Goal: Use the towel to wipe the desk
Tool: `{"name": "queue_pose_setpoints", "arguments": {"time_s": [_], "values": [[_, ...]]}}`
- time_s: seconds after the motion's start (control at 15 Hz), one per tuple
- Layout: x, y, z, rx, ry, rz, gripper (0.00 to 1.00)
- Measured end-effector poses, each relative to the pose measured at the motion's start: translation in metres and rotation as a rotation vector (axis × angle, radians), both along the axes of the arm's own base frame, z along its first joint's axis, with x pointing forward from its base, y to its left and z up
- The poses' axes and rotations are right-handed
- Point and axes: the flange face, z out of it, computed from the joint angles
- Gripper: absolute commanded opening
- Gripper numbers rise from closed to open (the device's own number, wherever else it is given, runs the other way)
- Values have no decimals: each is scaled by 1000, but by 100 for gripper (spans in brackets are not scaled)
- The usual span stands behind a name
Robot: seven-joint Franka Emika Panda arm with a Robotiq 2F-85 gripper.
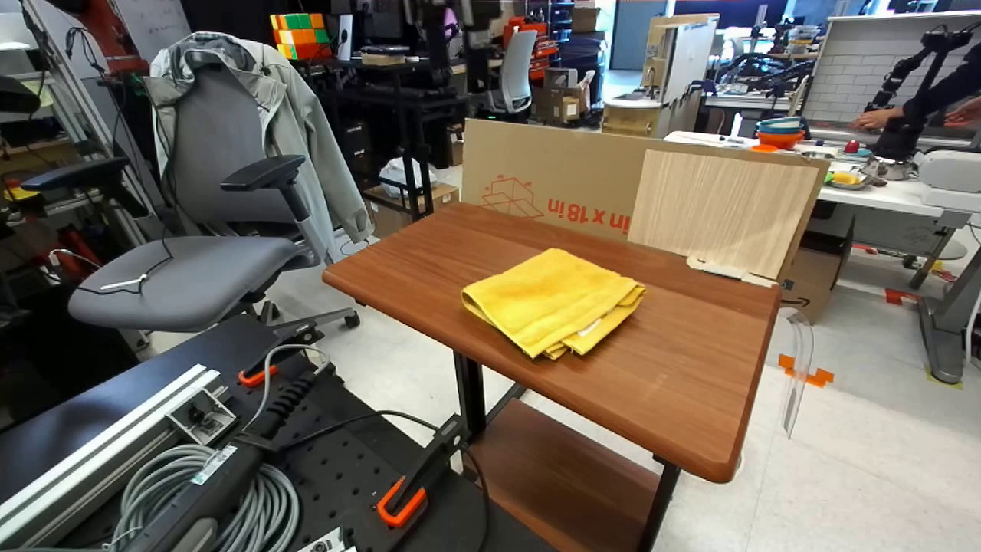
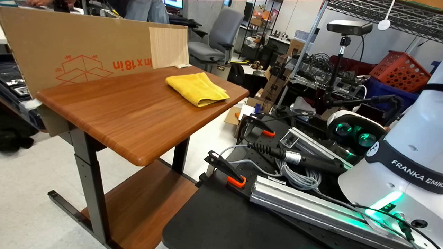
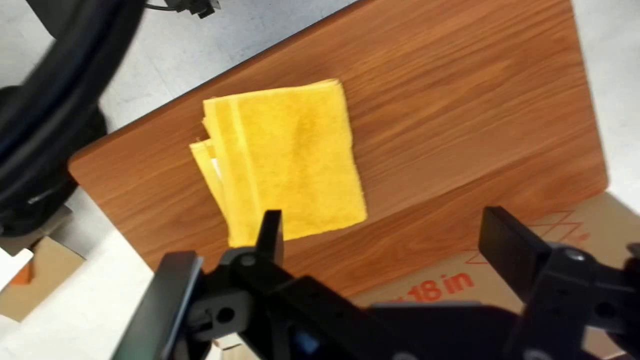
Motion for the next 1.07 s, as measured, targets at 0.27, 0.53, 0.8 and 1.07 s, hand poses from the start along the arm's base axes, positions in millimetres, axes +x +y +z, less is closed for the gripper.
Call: {"name": "queue_pose_setpoints", "arguments": {"time_s": [0.27,0.53,0.8,1.07], "values": [[8,-70,-33,1,41,-135,100],[10,-50,-28,0,32,-104,100],[19,-31,-39,38,-30,-198,100],[39,-23,-102,5,-54,-402,100]]}}
